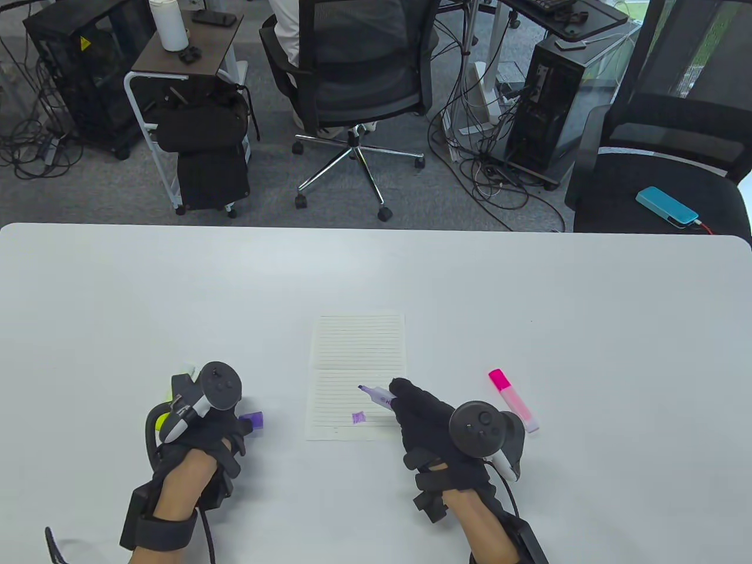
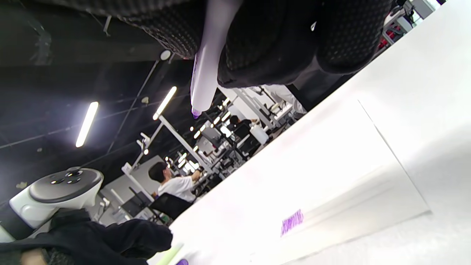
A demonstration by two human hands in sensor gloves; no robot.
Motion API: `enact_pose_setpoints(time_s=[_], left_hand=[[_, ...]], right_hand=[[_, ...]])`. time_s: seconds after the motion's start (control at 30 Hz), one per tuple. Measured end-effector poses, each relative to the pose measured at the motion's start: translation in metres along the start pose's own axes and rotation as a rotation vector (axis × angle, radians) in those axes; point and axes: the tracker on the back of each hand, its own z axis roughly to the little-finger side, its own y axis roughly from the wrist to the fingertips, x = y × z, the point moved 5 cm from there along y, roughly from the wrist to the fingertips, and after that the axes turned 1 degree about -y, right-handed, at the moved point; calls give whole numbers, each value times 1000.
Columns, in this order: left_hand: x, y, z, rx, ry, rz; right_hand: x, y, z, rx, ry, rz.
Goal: Apply highlighter ink on paper
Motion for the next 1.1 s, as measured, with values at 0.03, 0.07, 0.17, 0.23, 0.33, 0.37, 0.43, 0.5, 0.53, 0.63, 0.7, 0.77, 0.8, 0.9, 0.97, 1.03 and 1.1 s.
enact_pose_setpoints(time_s=[0.03, 0.07, 0.17, 0.23, 0.33, 0.37, 0.43, 0.5, 0.53, 0.63, 0.7, 0.77, 0.8, 0.9, 0.97, 1.03, 1.1], left_hand=[[-4, 2, -3, -2, 21, 17], [-9, 4, -7, -9, 57, 22], [-16, 10, -11, 0, 114, 37], [-20, 15, -12, -20, 112, 44], [-20, 17, -14, -48, 100, 43], [-20, 18, -16, -60, 117, 45], [-19, 17, -18, -78, 136, 36], [-16, 14, -22, -106, 149, 13], [-12, 9, -27, -141, 133, -14], [3, -12, -53, -332, 32, -124], [8, -27, -73, -446, -22, -170], [9, -39, -88, -535, -44, -214], [9, -43, -93, -559, -49, -224], [8, -54, -106, -641, -73, -237], [7, -58, -112, -661, -85, -237], [6, -62, -116, -664, -68, -243], [5, -66, -122, -685, -52, -256]], right_hand=[[1, 0, 0, -1, 0, -2], [2, 1, 0, -2, -2, -11], [4, 1, -1, -8, -3, -14], [4, 1, -1, -8, -5, -18], [5, 1, -1, -4, -6, -24], [5, 1, -1, -4, -8, -25], [5, 1, -1, -5, -8, -28], [5, 1, -2, -11, 0, -26], [5, 1, -2, -14, 18, -35], [8, 1, -5, -33, 113, -78], [14, 2, -8, -63, 169, -143], [20, 2, -12, -77, 178, -178], [21, 2, -13, -80, 169, -185], [27, 1, -18, -98, 141, -212], [28, 1, -20, -105, 129, -216], [32, 1, -22, -113, 121, -247], [34, 1, -23, -116, 98, -248]])
